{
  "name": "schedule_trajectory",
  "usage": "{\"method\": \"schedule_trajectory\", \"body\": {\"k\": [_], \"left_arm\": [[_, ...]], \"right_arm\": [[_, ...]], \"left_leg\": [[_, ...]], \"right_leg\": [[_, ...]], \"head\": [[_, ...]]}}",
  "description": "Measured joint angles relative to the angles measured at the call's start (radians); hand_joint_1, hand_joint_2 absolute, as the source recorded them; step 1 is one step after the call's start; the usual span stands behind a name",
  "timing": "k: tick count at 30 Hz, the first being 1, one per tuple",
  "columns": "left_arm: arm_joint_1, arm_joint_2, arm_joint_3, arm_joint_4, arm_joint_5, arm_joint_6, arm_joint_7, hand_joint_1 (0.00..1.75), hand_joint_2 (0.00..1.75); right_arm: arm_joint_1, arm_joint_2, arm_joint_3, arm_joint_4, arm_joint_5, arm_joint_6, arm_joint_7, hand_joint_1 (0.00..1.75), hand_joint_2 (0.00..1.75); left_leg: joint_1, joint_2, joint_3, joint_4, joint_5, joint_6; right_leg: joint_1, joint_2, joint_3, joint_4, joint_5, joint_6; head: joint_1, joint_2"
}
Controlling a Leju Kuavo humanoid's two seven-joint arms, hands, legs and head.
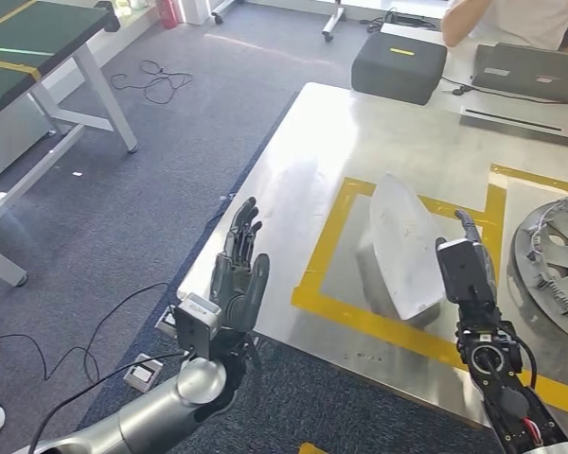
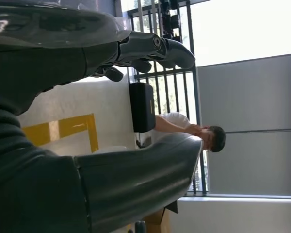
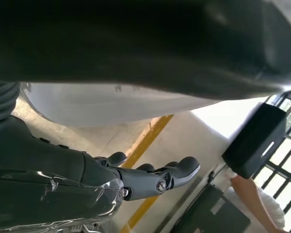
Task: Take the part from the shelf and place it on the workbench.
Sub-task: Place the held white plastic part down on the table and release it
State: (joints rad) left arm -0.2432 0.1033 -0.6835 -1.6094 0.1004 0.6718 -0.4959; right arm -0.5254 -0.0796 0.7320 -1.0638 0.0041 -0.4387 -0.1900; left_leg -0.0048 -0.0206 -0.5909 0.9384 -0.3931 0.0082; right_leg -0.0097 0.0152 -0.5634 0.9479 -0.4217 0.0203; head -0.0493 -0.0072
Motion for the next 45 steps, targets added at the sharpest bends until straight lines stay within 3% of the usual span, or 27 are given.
{"method": "schedule_trajectory", "body": {"k": [9, 18, 34, 45], "left_arm": [[0.012, 0.004, 0.0, 0.0, -0.011, 0.0, -0.003, 0.0, 0.0], [0.015, 0.004, 0.0, 0.0, -0.014, -0.002, -0.002, 0.0, 0.0], [0.034, 0.004, 0.001, -0.002, -0.029, 0.013, 0.006, 0.0, 0.0], [0.041, 0.005, 0.001, -0.002, -0.03, 0.02, 0.013, 0.0, 0.0]], "right_arm": [[0.088, -0.021, -0.032, -0.282, -0.001, -0.027, -0.014, 0.0, 0.0], [0.143, -0.044, -0.047, -0.453, 0.019, -0.05, -0.007, 0.0, 0.0], [0.242, -0.08, -0.047, -0.639, 0.055, -0.109, 0.018, 0.0, 0.0], [0.296, -0.084, -0.046, -0.687, 0.051, -0.112, 0.019, 0.0, 0.0]], "left_leg": [[0.0, 0.0, 0.0, 0.0, 0.0, 0.0], [0.0, 0.0, 0.0, 0.0, 0.0, 0.0], [0.0, 0.0, 0.0, 0.0, -0.001, 0.0], [-0.001, 0.0, 0.0, 0.001, -0.001, 0.001]], "right_leg": [[0.0, 0.0, 0.0, 0.0, 0.0, 0.0], [0.0, 0.0, 0.0, 0.0, 0.0, 0.0], [0.0, 0.0, 0.0, 0.0, 0.0, 0.0], [-0.001, 0.0, 0.001, -0.001, 0.0, 0.0]], "head": [[0.0, 0.0], [0.0, 0.0], [0.0, 0.0], [0.0, 0.0]]}}
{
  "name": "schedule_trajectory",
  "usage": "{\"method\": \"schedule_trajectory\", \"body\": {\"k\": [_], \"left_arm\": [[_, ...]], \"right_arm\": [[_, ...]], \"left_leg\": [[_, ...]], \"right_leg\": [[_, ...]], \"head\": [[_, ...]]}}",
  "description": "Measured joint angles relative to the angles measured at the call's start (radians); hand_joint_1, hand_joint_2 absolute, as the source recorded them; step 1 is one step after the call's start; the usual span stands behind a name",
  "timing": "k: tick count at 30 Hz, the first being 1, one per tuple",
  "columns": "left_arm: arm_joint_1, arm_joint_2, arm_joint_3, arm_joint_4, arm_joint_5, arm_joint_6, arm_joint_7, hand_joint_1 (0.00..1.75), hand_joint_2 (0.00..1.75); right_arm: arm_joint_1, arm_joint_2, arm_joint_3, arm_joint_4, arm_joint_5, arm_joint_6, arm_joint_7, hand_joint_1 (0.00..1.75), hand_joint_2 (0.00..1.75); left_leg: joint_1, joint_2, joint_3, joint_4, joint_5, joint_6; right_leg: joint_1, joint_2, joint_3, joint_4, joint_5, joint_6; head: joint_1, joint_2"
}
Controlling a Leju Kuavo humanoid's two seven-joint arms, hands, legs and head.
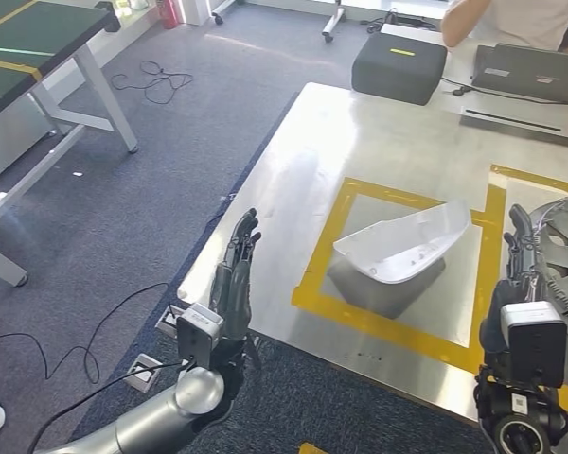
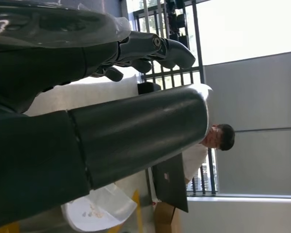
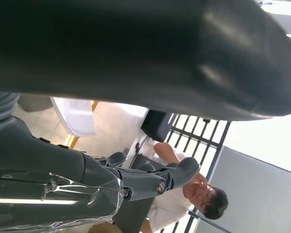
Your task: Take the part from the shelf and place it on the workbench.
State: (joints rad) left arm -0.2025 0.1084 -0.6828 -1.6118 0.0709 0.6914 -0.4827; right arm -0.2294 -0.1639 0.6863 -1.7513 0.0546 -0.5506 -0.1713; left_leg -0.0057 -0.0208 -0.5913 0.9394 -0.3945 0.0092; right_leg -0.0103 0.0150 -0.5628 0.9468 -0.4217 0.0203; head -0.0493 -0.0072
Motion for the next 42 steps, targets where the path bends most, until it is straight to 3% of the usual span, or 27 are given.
{"method": "schedule_trajectory", "body": {"k": [5, 8, 9, 11, 12, 13, 14, 15, 17, 18, 20, 22, 23, 25, 27, 28, 29, 31, 33, 34, 35, 37, 38, 39, 40, 42], "left_arm": [[0.002, 0.003, 0.0, -0.002, 0.0, 0.003, 0.001, 0.0, 0.0], [0.004, 0.003, 0.001, -0.009, -0.002, 0.003, 0.003, 0.0, 0.0], [0.004, 0.003, 0.001, -0.011, -0.002, 0.003, 0.004, 0.0, 0.0], [0.007, 0.002, 0.001, -0.011, -0.003, 0.003, 0.005, 0.0, 0.0], [0.008, 0.002, 0.001, -0.011, -0.003, 0.003, 0.005, 0.0, 0.0], [0.011, 0.002, 0.001, -0.011, -0.003, 0.003, 0.006, 0.0, 0.0], [0.012, 0.002, 0.001, -0.011, -0.004, 0.003, 0.006, 0.0, 0.0], [0.014, 0.002, 0.001, -0.011, -0.004, 0.003, 0.006, 0.0, 0.0], [0.014, 0.003, 0.001, -0.012, -0.004, 0.003, 0.006, 0.0, 0.0], [0.014, 0.003, 0.001, -0.012, -0.004, 0.003, 0.006, 0.0, 0.0], [0.014, 0.003, 0.001, -0.014, -0.005, 0.003, 0.006, 0.0, 0.0], [0.014, 0.004, 0.002, -0.015, -0.005, 0.003, 0.007, 0.0, 0.0], [0.014, 0.004, 0.002, -0.016, -0.005, 0.003, 0.007, 0.0, 0.0], [0.014, 0.005, 0.002, -0.018, -0.005, 0.003, 0.007, 0.0, 0.0], [0.013, 0.006, 0.002, -0.019, -0.004, 0.003, 0.007, 0.0, 0.0], [0.013, 0.006, 0.002, -0.019, -0.003, 0.002, 0.007, 0.0, 0.0], [0.013, 0.007, 0.002, -0.019, -0.002, 0.002, 0.007, 0.0, 0.0], [0.011, 0.007, 0.002, -0.019, -0.001, 0.002, 0.007, 0.0, 0.0], [0.005, 0.007, 0.002, -0.02, -0.001, 0.001, 0.007, 0.0, 0.0], [0.002, 0.007, 0.002, -0.021, -0.001, 0.0, 0.007, 0.0, 0.0], [-0.001, 0.007, 0.002, -0.022, -0.001, -0.001, 0.007, 0.0, 0.0], [-0.003, 0.008, 0.002, -0.023, 0.0, -0.003, 0.008, 0.0, 0.0], [-0.004, 0.007, 0.002, -0.024, 0.0, -0.004, 0.008, 0.0, 0.0], [-0.005, 0.007, 0.002, -0.024, 0.0, -0.006, 0.008, 0.0, 0.0], [-0.005, 0.006, 0.002, -0.024, 0.0, -0.007, 0.009, 0.0, 0.0], [-0.005, 0.005, 0.002, -0.024, 0.0, -0.009, 0.009, 0.0, 0.0]], "right_arm": [[0.016, 0.0, 0.002, -0.007, -0.008, 0.017, -0.007, 0.0, 0.0], [0.023, 0.0, 0.003, -0.014, -0.012, 0.026, -0.011, 0.0, 0.0], [0.024, 0.0, 0.003, -0.016, -0.014, 0.027, -0.012, 0.0, 0.0], [0.027, 0.0, 0.005, -0.018, -0.016, 0.028, -0.013, 0.0, 0.0], [0.029, -0.001, 0.005, -0.018, -0.017, 0.028, -0.013, 0.0, 0.0], [0.032, -0.001, 0.006, -0.018, -0.017, 0.029, -0.013, 0.0, 0.0], [0.034, -0.002, 0.006, -0.018, -0.017, 0.029, -0.012, 0.0, 0.0], [0.035, -0.003, 0.006, -0.018, -0.017, 0.029, -0.012, 0.0, 0.0], [0.035, -0.003, 0.007, -0.018, -0.017, 0.029, -0.012, 0.0, 0.0], [0.035, -0.004, 0.007, -0.019, -0.017, 0.029, -0.012, 0.0, 0.0], [0.036, -0.004, 0.009, -0.02, -0.017, 0.03, -0.012, 0.0, 0.0], [0.036, -0.004, 0.009, -0.021, -0.017, 0.03, -0.012, 0.0, 0.0], [0.036, -0.004, 0.009, -0.022, -0.017, 0.03, -0.012, 0.0, 0.0], [0.035, -0.004, 0.009, -0.023, -0.017, 0.031, -0.012, 0.0, 0.0], [0.036, -0.004, 0.01, -0.025, -0.017, 0.031, -0.009, 0.0, 0.0], [0.036, -0.004, 0.01, -0.025, -0.017, 0.031, -0.007, 0.0, 0.0], [0.037, -0.004, 0.011, -0.025, -0.017, 0.031, -0.006, 0.0, 0.0], [0.036, -0.005, 0.011, -0.025, -0.017, 0.031, -0.003, 0.0, 0.0], [0.036, -0.005, 0.011, -0.027, -0.017, 0.03, -0.002, 0.0, 0.0], [0.036, -0.005, 0.011, -0.027, -0.017, 0.029, -0.001, 0.0, 0.0], [0.036, -0.005, 0.012, -0.028, -0.017, 0.028, 0.0, 0.0, 0.0], [0.036, -0.005, 0.012, -0.028, -0.016, 0.027, 0.002, 0.0, 0.0], [0.036, -0.006, 0.012, -0.028, -0.016, 0.027, 0.003, 0.0, 0.0], [0.037, -0.007, 0.012, -0.028, -0.016, 0.027, 0.003, 0.0, 0.0], [0.037, -0.008, 0.012, -0.028, -0.016, 0.026, 0.003, 0.0, 0.0], [0.038, -0.009, 0.012, -0.028, -0.016, 0.026, 0.003, 0.0, 0.0]], "left_leg": [[-0.006, 0.0, -0.001, 0.007, -0.006, 0.014], [0.004, 0.006, 0.014, -0.017, 0.008, 0.021], [0.01, 0.009, 0.021, -0.028, 0.012, 0.022], [0.014, 0.014, 0.028, -0.035, 0.014, 0.024], [0.014, 0.014, 0.028, -0.035, 0.014, 0.024], [0.016, 0.015, 0.027, -0.034, 0.014, 0.023], [0.018, 0.015, 0.027, -0.032, 0.014, 0.02], [0.022, 0.015, 0.026, -0.029, 0.012, 0.016], [0.029, 0.014, 0.023, -0.016, 0.007, 0.002], [0.029, 0.013, 0.019, -0.009, 0.006, -0.007], [0.025, 0.009, 0.011, 0.0, 0.01, -0.023], [0.026, 0.009, 0.005, 0.005, 0.014, -0.036], [0.028, 0.011, -0.003, 0.018, -0.001, -0.041], [0.03, 0.015, -0.041, 0.106, -0.073, -0.045], [0.029, 0.016, -0.096, 0.251, -0.158, -0.046], [0.028, 0.016, -0.11, 0.302, -0.178, -0.044], [0.026, 0.016, -0.109, 0.323, -0.179, -0.041], [0.017, 0.015, -0.042, 0.24, -0.133, -0.023], [0.004, 0.017, 0.062, 0.084, -0.1, 0.003], [-0.003, 0.02, 0.095, 0.031, -0.094, 0.01], [-0.008, 0.022, 0.111, 0.0, -0.093, 0.014], [-0.009, 0.025, 0.109, -0.015, -0.075, 0.017], [-0.006, 0.026, 0.106, -0.023, -0.065, 0.022], [-0.002, 0.028, 0.1, -0.028, -0.054, 0.028], [0.002, 0.03, 0.093, -0.033, -0.043, 0.032], [0.002, 0.032, 0.072, -0.032, -0.025, 0.036]], "right_leg": [[-0.002, 0.0, 0.003, -0.004, 0.0, 0.007], [0.003, -0.001, 0.001, 0.009, -0.015, 0.016], [0.003, -0.002, -0.011, 0.044, -0.041, 0.02], [-0.003, -0.005, -0.062, 0.174, -0.114, 0.029], [-0.008, -0.005, -0.088, 0.24, -0.141, 0.034], [-0.013, -0.006, -0.102, 0.278, -0.149, 0.04], [-0.018, -0.007, -0.097, 0.276, -0.138, 0.046], [-0.023, -0.009, -0.072, 0.234, -0.109, 0.052], [-0.031, -0.009, 0.012, 0.088, -0.052, 0.067], [-0.031, -0.006, 0.043, 0.037, -0.038, 0.067], [-0.027, 0.001, 0.06, 0.01, -0.038, 0.055], [-0.027, 0.001, 0.047, 0.014, -0.033, 0.034], [-0.027, -0.001, 0.041, 0.014, -0.027, 0.023], [-0.025, -0.004, 0.024, 0.011, -0.014, 0.001], [-0.018, -0.007, 0.003, 0.012, 0.0, -0.012], [-0.013, -0.008, -0.008, 0.012, 0.008, -0.015], [-0.009, -0.008, -0.018, 0.012, 0.016, -0.017], [0.001, -0.008, -0.037, 0.012, 0.032, -0.019], [0.006, -0.008, -0.051, 0.012, 0.046, -0.017], [0.006, -0.009, -0.054, 0.01, 0.054, -0.014], [0.004, -0.01, -0.055, 0.008, 0.061, -0.009], [0.001, -0.011, -0.056, 0.001, 0.074, 0.003], [0.0, -0.011, -0.061, 0.007, 0.065, 0.009], [0.0, -0.011, -0.07, 0.028, 0.04, 0.013], [0.0, -0.01, -0.084, 0.072, -0.004, 0.017], [-0.004, -0.01, -0.119, 0.208, -0.102, 0.027]], "head": [[-0.002, 0.0], [-0.001, 0.0], [0.001, 0.0], [0.006, 0.0], [0.006, 0.0], [0.006, 0.0], [0.006, 0.0], [0.007, 0.0], [0.009, 0.0], [0.011, 0.0], [0.012, 0.0], [0.009, 0.0], [0.008, 0.0], [0.001, 0.0], [-0.008, 0.0], [-0.011, 0.0], [-0.014, 0.0], [-0.02, 0.0], [-0.026, 0.0], [-0.027, 0.0], [-0.029, 0.0], [-0.035, 0.0], [-0.039, 0.0], [-0.037, 0.0], [-0.031, 0.0], [-0.018, 0.0]]}}
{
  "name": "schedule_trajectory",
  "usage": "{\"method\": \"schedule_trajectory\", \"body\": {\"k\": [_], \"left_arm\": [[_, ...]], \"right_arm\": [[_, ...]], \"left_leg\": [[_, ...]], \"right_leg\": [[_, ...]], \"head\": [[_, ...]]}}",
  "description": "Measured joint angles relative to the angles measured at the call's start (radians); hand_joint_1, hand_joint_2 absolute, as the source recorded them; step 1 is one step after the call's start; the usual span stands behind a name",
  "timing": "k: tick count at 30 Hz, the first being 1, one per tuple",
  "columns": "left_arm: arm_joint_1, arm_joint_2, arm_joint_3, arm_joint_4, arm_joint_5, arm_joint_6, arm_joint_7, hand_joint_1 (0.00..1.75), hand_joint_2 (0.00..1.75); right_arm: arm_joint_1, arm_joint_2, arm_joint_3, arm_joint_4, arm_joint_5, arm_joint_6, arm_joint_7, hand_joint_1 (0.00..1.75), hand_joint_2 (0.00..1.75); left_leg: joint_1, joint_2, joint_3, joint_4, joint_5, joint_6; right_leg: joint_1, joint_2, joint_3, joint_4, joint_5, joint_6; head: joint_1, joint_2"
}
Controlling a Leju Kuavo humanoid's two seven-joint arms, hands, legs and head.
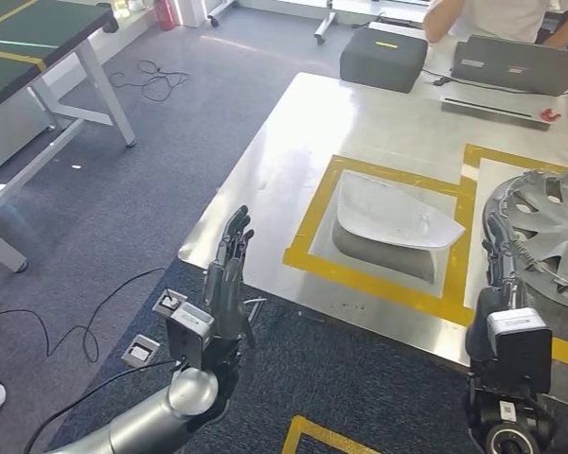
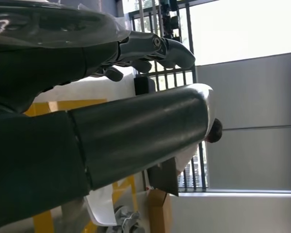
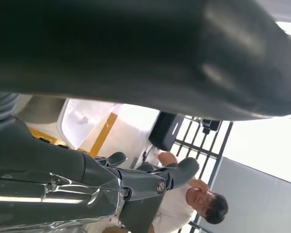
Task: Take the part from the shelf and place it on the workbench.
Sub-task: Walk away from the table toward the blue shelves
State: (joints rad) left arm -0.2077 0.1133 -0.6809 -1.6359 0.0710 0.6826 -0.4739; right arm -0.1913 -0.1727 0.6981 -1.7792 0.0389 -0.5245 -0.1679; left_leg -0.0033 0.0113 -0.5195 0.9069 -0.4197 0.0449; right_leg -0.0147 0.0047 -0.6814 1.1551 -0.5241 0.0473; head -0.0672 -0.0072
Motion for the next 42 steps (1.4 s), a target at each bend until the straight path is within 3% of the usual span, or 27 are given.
{"method": "schedule_trajectory", "body": {"k": [1, 2, 3, 5, 7, 8, 11, 12, 14, 16, 17, 18, 19, 21, 23, 24, 26, 27, 29, 31, 32, 33, 34, 36, 38, 41, 42], "left_arm": [[0.001, 0.0, 0.0, 0.0, 0.0, 0.0, 0.0, 0.0, 0.0], [0.001, 0.0, 0.0, 0.0, 0.0, 0.0, 0.0, 0.0, 0.0], [0.002, 0.0, 0.0, 0.0, 0.0, 0.0, 0.001, 0.0, 0.0], [0.003, -0.001, 0.0, 0.0, 0.0, 0.0, 0.001, 0.0, 0.0], [0.003, -0.001, 0.0, 0.0, 0.0, 0.0, 0.002, 0.0, 0.0], [0.003, -0.001, 0.0, -0.001, -0.001, 0.0, 0.002, 0.0, 0.0], [0.005, 0.0, 0.0, -0.001, -0.001, 0.002, 0.003, 0.0, 0.0], [0.006, 0.0, 0.0, -0.001, -0.001, 0.002, 0.003, 0.0, 0.0], [0.006, 0.001, 0.0, -0.001, -0.001, 0.003, 0.003, 0.0, 0.0], [0.007, 0.002, 0.0, -0.001, -0.001, 0.005, 0.003, 0.0, 0.0], [0.008, 0.002, 0.0, -0.001, -0.001, 0.006, 0.003, 0.0, 0.0], [0.008, 0.002, 0.0, -0.001, -0.001, 0.007, 0.003, 0.0, 0.0], [0.009, 0.003, 0.0, -0.001, -0.001, 0.007, 0.004, 0.0, 0.0], [0.007, 0.003, 0.0, -0.002, -0.002, 0.008, 0.004, 0.0, 0.0], [0.004, 0.002, 0.0, -0.003, -0.005, 0.01, 0.006, 0.0, 0.0], [0.003, 0.002, 0.0, -0.004, -0.006, 0.01, 0.007, 0.0, 0.0], [0.004, 0.003, 0.0, -0.005, -0.009, 0.012, 0.009, 0.0, 0.0], [0.005, 0.003, 0.0, -0.005, -0.011, 0.012, 0.01, 0.0, 0.0], [0.008, 0.003, 0.0, -0.006, -0.015, 0.012, 0.012, 0.0, 0.0], [0.013, 0.003, 0.0, -0.006, -0.018, 0.012, 0.016, 0.0, 0.0], [0.014, 0.003, 0.0, -0.006, -0.018, 0.012, 0.018, 0.0, 0.0], [0.015, 0.003, 0.0, -0.006, -0.019, 0.012, 0.02, 0.0, 0.0], [0.016, 0.003, 0.0, -0.006, -0.018, 0.012, 0.022, 0.0, 0.0], [0.015, 0.003, 0.0, -0.006, -0.018, 0.012, 0.025, 0.0, 0.0], [0.014, 0.003, 0.0, -0.007, -0.019, 0.012, 0.026, 0.0, 0.0], [0.013, 0.004, 0.001, -0.008, -0.019, 0.012, 0.026, 0.0, 0.0], [0.013, 0.005, 0.001, -0.008, -0.018, 0.012, 0.025, 0.0, 0.0]], "right_arm": [[0.001, 0.0, 0.0, 0.0, 0.0, 0.0, 0.0, 0.0, 0.0], [0.001, -0.001, 0.0, 0.0, 0.0, 0.0, 0.0, 0.0, 0.0], [0.001, -0.002, 0.0, 0.0, 0.0, 0.0, 0.0, 0.0, 0.0], [0.001, -0.003, 0.0, 0.0, 0.0, 0.0, 0.0, 0.0, 0.0], [0.001, -0.003, 0.0, 0.0, 0.0, 0.001, -0.001, 0.0, 0.0], [0.001, -0.003, 0.0, -0.001, 0.0, 0.001, -0.001, 0.0, 0.0], [0.002, -0.003, 0.001, -0.002, 0.0, 0.001, -0.002, 0.0, 0.0], [0.002, -0.003, 0.0, -0.003, 0.0, 0.002, -0.002, 0.0, 0.0], [0.001, -0.003, 0.001, -0.005, 0.0, 0.003, -0.002, 0.0, 0.0], [0.001, -0.003, 0.001, -0.005, 0.0, 0.004, -0.002, 0.0, 0.0], [0.002, -0.003, 0.001, -0.005, 0.0, 0.004, -0.002, 0.0, 0.0], [0.002, -0.003, 0.001, -0.005, 0.0, 0.004, -0.002, 0.0, 0.0], [0.002, -0.003, 0.001, -0.005, 0.0, 0.004, -0.002, 0.0, 0.0], [0.002, -0.003, 0.002, -0.006, 0.001, 0.004, -0.002, 0.0, 0.0], [0.001, -0.003, 0.001, -0.008, 0.002, 0.007, -0.002, 0.0, 0.0], [0.001, -0.003, 0.002, -0.009, 0.003, 0.009, -0.003, 0.0, 0.0], [0.001, -0.003, 0.002, -0.009, 0.003, 0.015, -0.003, 0.0, 0.0], [0.001, -0.003, 0.002, -0.008, 0.003, 0.018, -0.003, 0.0, 0.0], [0.001, -0.003, 0.002, -0.008, 0.003, 0.023, -0.003, 0.0, 0.0], [0.0, -0.003, 0.004, -0.007, 0.003, 0.028, -0.002, 0.0, 0.0], [0.001, -0.003, 0.005, -0.006, 0.003, 0.029, 0.0, 0.0, 0.0], [0.001, -0.003, 0.007, -0.005, 0.003, 0.031, 0.002, 0.0, 0.0], [0.001, -0.003, 0.007, -0.005, 0.003, 0.032, 0.004, 0.0, 0.0], [0.0, -0.003, 0.008, -0.004, 0.003, 0.035, 0.006, 0.0, 0.0], [-0.001, -0.003, 0.011, -0.003, 0.003, 0.04, 0.003, 0.0, 0.0], [-0.002, -0.003, 0.014, 0.001, -0.001, 0.046, -0.003, 0.0, 0.0], [-0.003, -0.003, 0.015, 0.003, -0.003, 0.046, -0.005, 0.0, 0.0]], "left_leg": [[0.0, 0.001, -0.012, 0.001, 0.009, -0.002], [0.001, 0.001, -0.025, 0.003, 0.017, -0.004], [0.003, 0.001, -0.038, 0.007, 0.025, -0.008], [0.008, 0.0, -0.062, 0.02, 0.036, -0.018], [0.007, -0.001, -0.083, 0.036, 0.046, -0.031], [0.005, -0.002, -0.089, 0.04, 0.052, -0.038], [0.005, -0.003, -0.102, 0.044, 0.066, -0.057], [0.007, -0.004, -0.111, 0.058, 0.05, -0.062], [0.011, -0.004, -0.149, 0.15, -0.034, -0.07], [0.012, -0.004, -0.191, 0.291, -0.124, -0.075], [0.012, -0.005, -0.197, 0.336, -0.138, -0.074], [0.011, -0.005, -0.187, 0.349, -0.128, -0.07], [0.009, -0.005, -0.157, 0.323, -0.102, -0.064], [0.001, -0.006, -0.053, 0.19, -0.061, -0.043], [-0.009, -0.007, 0.033, 0.058, -0.062, -0.028], [-0.013, -0.007, 0.05, 0.026, -0.064, -0.023], [-0.013, -0.005, 0.045, 0.007, -0.047, -0.015], [-0.01, -0.003, 0.04, 0.001, -0.036, -0.008], [-0.006, 0.001, 0.026, -0.006, -0.016, 0.005], [-0.006, 0.002, 0.005, -0.004, 0.0, 0.01], [-0.006, 0.003, -0.007, -0.001, 0.008, 0.009], [-0.006, 0.003, -0.02, 0.003, 0.016, 0.007], [-0.004, 0.002, -0.033, 0.008, 0.022, 0.004], [-0.001, 0.001, -0.06, 0.026, 0.03, -0.004], [-0.004, 0.0, -0.08, 0.043, 0.037, -0.015], [-0.006, -0.001, -0.095, 0.053, 0.053, -0.034], [-0.004, -0.002, -0.104, 0.064, 0.041, -0.041]], "right_leg": [[-0.003, 0.0, -0.009, 0.06, -0.026, 0.006], [-0.007, 0.0, -0.004, 0.092, -0.029, 0.011], [-0.01, -0.001, 0.018, 0.086, -0.012, 0.015], [-0.018, -0.001, 0.108, -0.031, 0.036, 0.025], [-0.017, 0.002, 0.19, -0.163, 0.043, 0.023], [-0.015, 0.004, 0.206, -0.195, 0.036, 0.019], [-0.013, 0.005, 0.194, -0.201, 0.047, -0.008], [-0.014, 0.003, 0.184, -0.201, 0.056, -0.019], [-0.014, 0.0, 0.16, -0.202, 0.076, -0.037], [-0.01, -0.002, 0.132, -0.201, 0.096, -0.043], [-0.007, -0.002, 0.119, -0.201, 0.106, -0.044], [-0.004, -0.003, 0.106, -0.201, 0.116, -0.045], [-0.001, -0.003, 0.093, -0.201, 0.125, -0.045], [0.004, -0.002, 0.074, -0.201, 0.143, -0.043], [0.006, -0.003, 0.065, -0.203, 0.16, -0.037], [0.005, -0.004, 0.063, -0.207, 0.17, -0.031], [0.001, -0.005, 0.059, -0.215, 0.182, -0.018], [0.0, -0.004, 0.053, -0.206, 0.167, -0.012], [-0.001, -0.004, 0.025, -0.124, 0.085, -0.006], [-0.003, -0.004, -0.007, 0.02, -0.006, 0.001], [-0.005, -0.004, -0.013, 0.075, -0.023, 0.005], [-0.006, -0.004, -0.003, 0.097, -0.016, 0.009], [-0.007, -0.004, 0.024, 0.078, 0.008, 0.012], [-0.011, -0.004, 0.117, -0.046, 0.051, 0.017], [-0.009, -0.001, 0.188, -0.163, 0.048, 0.014], [-0.006, 0.0, 0.19, -0.193, 0.047, -0.007], [-0.008, -0.002, 0.183, -0.194, 0.055, -0.018]], "head": [[0.005, 0.0], [0.007, 0.0], [0.008, 0.0], [0.01, 0.0], [0.01, 0.0], [0.009, 0.0], [0.005, 0.0], [0.004, 0.0], [-0.003, 0.0], [-0.012, 0.0], [-0.014, 0.0], [-0.016, 0.0], [-0.018, 0.0], [-0.023, 0.0], [-0.025, 0.0], [-0.027, 0.0], [-0.033, 0.0], [-0.035, 0.0], [-0.026, 0.0], [-0.015, 0.0], [-0.01, 0.0], [-0.007, 0.0], [-0.003, 0.0], [0.004, 0.0], [0.007, 0.0], [0.005, 0.0], [0.006, 0.0]]}}
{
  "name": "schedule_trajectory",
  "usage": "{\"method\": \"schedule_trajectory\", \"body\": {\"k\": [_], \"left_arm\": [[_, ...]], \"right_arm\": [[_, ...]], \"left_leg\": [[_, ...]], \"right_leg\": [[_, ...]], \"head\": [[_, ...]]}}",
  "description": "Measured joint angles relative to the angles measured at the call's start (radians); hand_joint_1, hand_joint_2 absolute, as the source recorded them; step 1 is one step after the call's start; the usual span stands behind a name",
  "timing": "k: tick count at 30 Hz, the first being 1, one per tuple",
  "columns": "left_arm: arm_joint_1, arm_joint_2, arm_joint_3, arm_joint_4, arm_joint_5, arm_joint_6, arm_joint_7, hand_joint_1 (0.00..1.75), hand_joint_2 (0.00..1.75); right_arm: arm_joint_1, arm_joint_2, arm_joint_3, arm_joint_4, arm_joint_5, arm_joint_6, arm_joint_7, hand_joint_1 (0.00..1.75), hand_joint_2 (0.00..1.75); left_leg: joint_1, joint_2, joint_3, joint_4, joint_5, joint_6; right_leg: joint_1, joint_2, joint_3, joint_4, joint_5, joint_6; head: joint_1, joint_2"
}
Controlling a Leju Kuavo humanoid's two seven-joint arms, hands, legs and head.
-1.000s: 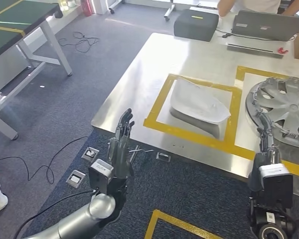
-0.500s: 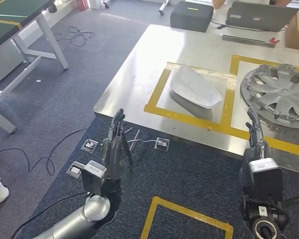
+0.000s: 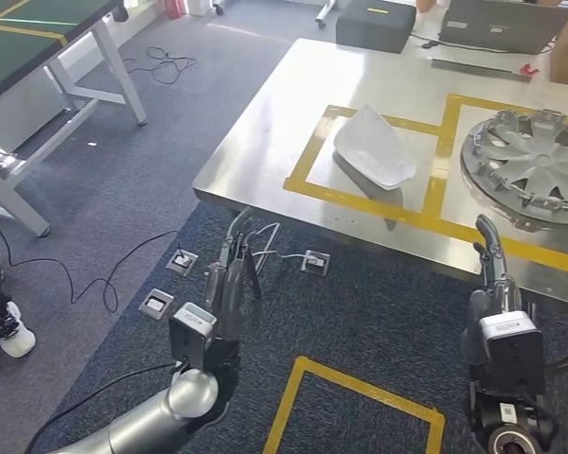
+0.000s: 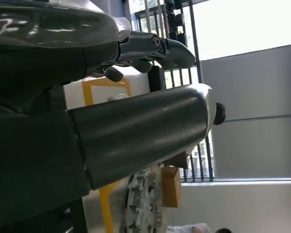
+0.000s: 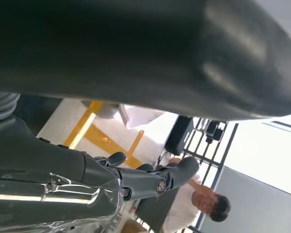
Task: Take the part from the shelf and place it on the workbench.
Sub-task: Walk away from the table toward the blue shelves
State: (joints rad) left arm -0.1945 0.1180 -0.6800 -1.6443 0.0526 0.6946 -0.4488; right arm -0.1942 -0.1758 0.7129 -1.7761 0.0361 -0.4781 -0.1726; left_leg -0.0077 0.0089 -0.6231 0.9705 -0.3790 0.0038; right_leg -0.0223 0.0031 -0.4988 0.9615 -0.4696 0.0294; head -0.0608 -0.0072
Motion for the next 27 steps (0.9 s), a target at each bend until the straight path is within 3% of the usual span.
{"method": "schedule_trajectory", "body": {"k": [2, 4, 5, 6, 7, 8, 9, 11, 12, 14, 15, 16, 17, 19, 20, 21, 22, 23, 24, 25, 26, 27], "left_arm": [[0.0, 0.001, 0.0, 0.0, 0.003, 0.0, -0.002, 0.0, 0.0], [0.0, 0.002, 0.0, 0.0, 0.007, 0.0, -0.005, 0.0, 0.0], [0.0, 0.002, 0.0, 0.0, 0.009, 0.0, -0.007, 0.0, 0.0], [0.0, 0.003, 0.0, 0.0, 0.01, 0.0, -0.008, 0.0, 0.0], [0.0, 0.003, 0.0, 0.0, 0.011, 0.0, -0.009, 0.0, 0.0], [-0.001, 0.003, 0.0, 0.0, 0.011, 0.0, -0.009, 0.0, 0.0], [-0.003, 0.003, 0.0, 0.0, 0.012, 0.0, -0.01, 0.0, 0.0], [-0.01, 0.003, 0.0, 0.0, 0.013, 0.0, -0.011, 0.0, 0.0], [-0.013, 0.003, 0.0, 0.0, 0.014, 0.0, -0.012, 0.0, 0.0], [-0.016, 0.003, 0.0, 0.0, 0.015, 0.0, -0.013, 0.0, 0.0], [-0.017, 0.002, 0.0, 0.0, 0.016, 0.0, -0.014, 0.0, 0.0], [-0.017, 0.002, 0.0, 0.0, 0.017, 0.0, -0.013, 0.0, 0.0], [-0.017, 0.001, 0.0, 0.0, 0.017, 0.0, -0.013, 0.0, 0.0], [-0.017, 0.0, 0.0, 0.0, 0.017, 0.0, -0.013, 0.0, 0.0], [-0.016, 0.0, 0.0, 0.0, 0.017, 0.0, -0.013, 0.0, 0.0], [-0.016, 0.0, 0.0, 0.0, 0.018, 0.0, -0.013, 0.0, 0.0], [-0.016, 0.0, 0.0, 0.0, 0.018, 0.0, -0.013, 0.0, 0.0], [-0.016, 0.0, 0.0, 0.0, 0.018, 0.0, -0.013, 0.0, 0.0], [-0.016, 0.0, 0.0, 0.0, 0.018, 0.0, -0.013, 0.0, 0.0], [-0.016, 0.0, 0.0, 0.0, 0.018, 0.0, -0.013, 0.0, 0.0], [-0.016, 0.0, 0.0, 0.0, 0.017, 0.0, -0.013, 0.0, 0.0], [-0.017, 0.0, 0.0, 0.0, 0.017, 0.0, -0.013, 0.0, 0.0]], "right_arm": [[-0.002, 0.002, 0.001, 0.003, -0.002, 0.0, -0.005, 0.0, 0.0], [-0.003, 0.003, 0.002, 0.006, -0.002, 0.0, -0.011, 0.0, 0.0], [-0.003, 0.004, 0.002, 0.009, -0.002, -0.001, -0.013, 0.0, 0.0], [-0.002, 0.004, 0.002, 0.011, -0.002, -0.001, -0.015, 0.0, 0.0], [-0.003, 0.004, 0.003, 0.013, -0.002, -0.002, -0.016, 0.0, 0.0], [-0.003, 0.004, 0.003, 0.014, -0.002, -0.002, -0.016, 0.0, 0.0], [-0.003, 0.004, 0.003, 0.015, -0.002, -0.002, -0.017, 0.0, 0.0], [-0.004, 0.004, 0.003, 0.016, -0.002, -0.003, -0.018, 0.0, 0.0], [-0.004, 0.004, 0.003, 0.017, -0.002, -0.003, -0.018, 0.0, 0.0], [-0.004, 0.004, 0.003, 0.017, -0.002, -0.004, -0.019, 0.0, 0.0], [-0.004, 0.004, 0.003, 0.017, -0.002, -0.004, -0.019, 0.0, 0.0], [-0.003, 0.004, 0.003, 0.018, -0.002, -0.004, -0.019, 0.0, 0.0], [-0.002, 0.004, 0.003, 0.018, -0.002, -0.004, -0.019, 0.0, 0.0], [-0.002, 0.004, 0.003, 0.019, -0.002, -0.004, -0.019, 0.0, 0.0], [-0.002, 0.004, 0.003, 0.02, -0.002, -0.004, -0.019, 0.0, 0.0], [-0.001, 0.004, 0.003, 0.021, -0.003, -0.004, -0.019, 0.0, 0.0], [-0.001, 0.004, 0.003, 0.022, -0.003, -0.004, -0.019, 0.0, 0.0], [0.0, 0.004, 0.003, 0.023, -0.004, -0.004, -0.019, 0.0, 0.0], [-0.001, 0.004, 0.003, 0.023, -0.004, -0.004, -0.019, 0.0, 0.0], [-0.002, 0.004, 0.003, 0.023, -0.004, -0.004, -0.019, 0.0, 0.0], [-0.003, 0.004, 0.003, 0.023, -0.004, -0.004, -0.019, 0.0, 0.0], [-0.004, 0.004, 0.003, 0.023, -0.004, -0.004, -0.019, 0.0, 0.0]], "left_leg": [[0.004, -0.003, -0.032, 0.074, -0.075, -0.013], [0.008, -0.004, -0.074, 0.21, -0.171, -0.023], [0.01, -0.004, -0.085, 0.266, -0.193, -0.025], [0.01, -0.004, -0.082, 0.295, -0.19, -0.026], [0.011, -0.004, -0.062, 0.288, -0.167, -0.024], [0.011, -0.004, -0.024, 0.247, -0.137, -0.02], [0.01, -0.005, 0.029, 0.179, -0.114, -0.015], [0.005, -0.007, 0.13, 0.03, -0.108, -0.001], [0.001, -0.008, 0.156, -0.014, -0.111, 0.005], [-0.001, -0.008, 0.154, -0.038, -0.1, 0.016], [0.001, -0.006, 0.144, -0.042, -0.088, 0.023], [0.003, -0.004, 0.133, -0.045, -0.076, 0.032], [0.005, -0.001, 0.121, -0.047, -0.063, 0.04], [0.004, 0.001, 0.092, -0.046, -0.038, 0.048], [0.003, 0.002, 0.077, -0.045, -0.026, 0.048], [0.002, 0.002, 0.06, -0.044, -0.013, 0.048], [0.001, 0.002, 0.043, -0.042, -0.001, 0.046], [0.001, 0.002, 0.026, -0.04, 0.011, 0.044], [0.001, 0.001, 0.012, -0.036, 0.022, 0.041], [-0.001, 0.0, -0.001, -0.032, 0.032, 0.037], [-0.002, 0.0, -0.01, -0.028, 0.041, 0.032], [-0.003, 0.001, -0.014, -0.027, 0.051, 0.027]], "right_leg": [[-0.004, -0.004, -0.023, -0.003, 0.02, -0.021], [-0.003, -0.005, -0.052, -0.002, 0.042, -0.029], [-0.002, -0.006, -0.067, -0.002, 0.053, -0.029], [-0.002, -0.007, -0.081, -0.001, 0.064, -0.029], [-0.001, -0.007, -0.094, -0.001, 0.075, -0.028], [-0.001, -0.007, -0.107, -0.001, 0.086, -0.027], [0.0, -0.006, -0.117, -0.001, 0.096, -0.024], [0.002, -0.005, -0.129, -0.004, 0.116, -0.015], [0.002, -0.005, -0.131, -0.008, 0.127, -0.01], [0.001, -0.005, -0.135, -0.02, 0.149, 0.004], [0.001, -0.005, -0.142, -0.018, 0.144, 0.008], [0.001, -0.004, -0.153, 0.0, 0.117, 0.012], [0.002, -0.004, -0.169, 0.038, 0.071, 0.014], [0.003, -0.004, -0.2, 0.176, -0.042, 0.017], [0.003, -0.004, -0.208, 0.246, -0.073, 0.019], [0.003, -0.004, -0.205, 0.295, -0.077, 0.02], [0.003, -0.004, -0.188, 0.311, -0.057, 0.02], [0.003, -0.004, -0.153, 0.289, -0.026, 0.019], [0.003, -0.004, -0.102, 0.234, -0.001, 0.016], [0.005, -0.004, -0.04, 0.151, 0.002, 0.013], [0.007, -0.004, 0.016, 0.071, -0.008, 0.009], [0.009, -0.003, 0.05, 0.011, -0.022, 0.005]], "head": [[-0.003, 0.0], [-0.011, 0.0], [-0.014, 0.0], [-0.016, 0.0], [-0.018, 0.0], [-0.021, 0.0], [-0.024, 0.0], [-0.03, 0.0], [-0.032, 0.0], [-0.034, 0.0], [-0.033, 0.0], [-0.031, 0.0], [-0.024, 0.0], [-0.01, 0.0], [-0.006, 0.0], [-0.003, 0.0], [-0.001, 0.0], [0.001, 0.0], [0.002, 0.0], [0.004, 0.0], [0.003, 0.0], [0.002, 0.0]]}}
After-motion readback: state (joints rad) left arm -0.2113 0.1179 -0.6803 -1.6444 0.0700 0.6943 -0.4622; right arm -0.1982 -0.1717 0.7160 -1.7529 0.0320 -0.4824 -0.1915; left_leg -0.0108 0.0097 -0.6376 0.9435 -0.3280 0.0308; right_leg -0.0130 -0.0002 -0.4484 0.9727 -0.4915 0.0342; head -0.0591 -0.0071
